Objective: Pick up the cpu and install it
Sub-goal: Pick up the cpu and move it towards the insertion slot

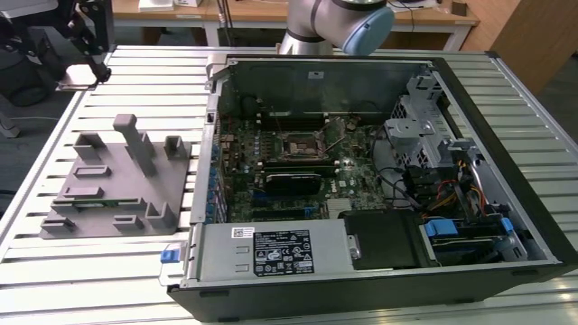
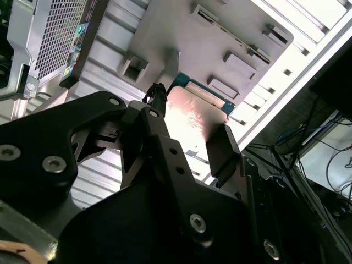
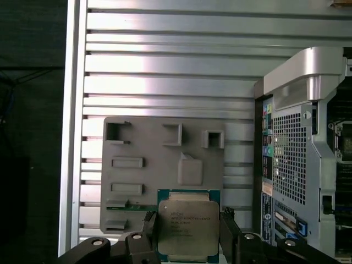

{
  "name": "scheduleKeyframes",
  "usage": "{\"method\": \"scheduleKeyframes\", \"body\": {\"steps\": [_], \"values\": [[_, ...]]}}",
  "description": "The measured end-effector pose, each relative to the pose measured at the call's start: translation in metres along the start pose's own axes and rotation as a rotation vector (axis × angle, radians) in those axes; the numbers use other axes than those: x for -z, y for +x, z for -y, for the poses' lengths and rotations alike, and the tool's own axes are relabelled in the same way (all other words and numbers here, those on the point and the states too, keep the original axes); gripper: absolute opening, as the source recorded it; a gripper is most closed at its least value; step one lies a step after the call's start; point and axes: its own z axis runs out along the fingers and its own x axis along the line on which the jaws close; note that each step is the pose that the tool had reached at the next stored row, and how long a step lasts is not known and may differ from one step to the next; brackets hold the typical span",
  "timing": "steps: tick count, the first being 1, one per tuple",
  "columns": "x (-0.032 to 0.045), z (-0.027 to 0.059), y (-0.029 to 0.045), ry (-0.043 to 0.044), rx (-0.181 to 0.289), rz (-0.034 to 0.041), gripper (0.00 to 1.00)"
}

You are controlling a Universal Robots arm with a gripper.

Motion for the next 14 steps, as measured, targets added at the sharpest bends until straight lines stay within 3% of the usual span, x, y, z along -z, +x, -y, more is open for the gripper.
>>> {"method": "scheduleKeyframes", "body": {"steps": [14], "values": [[0.0000, -0.0002, -0.0172, 0.0000, 0.000, 0.0000, 0.54]]}}
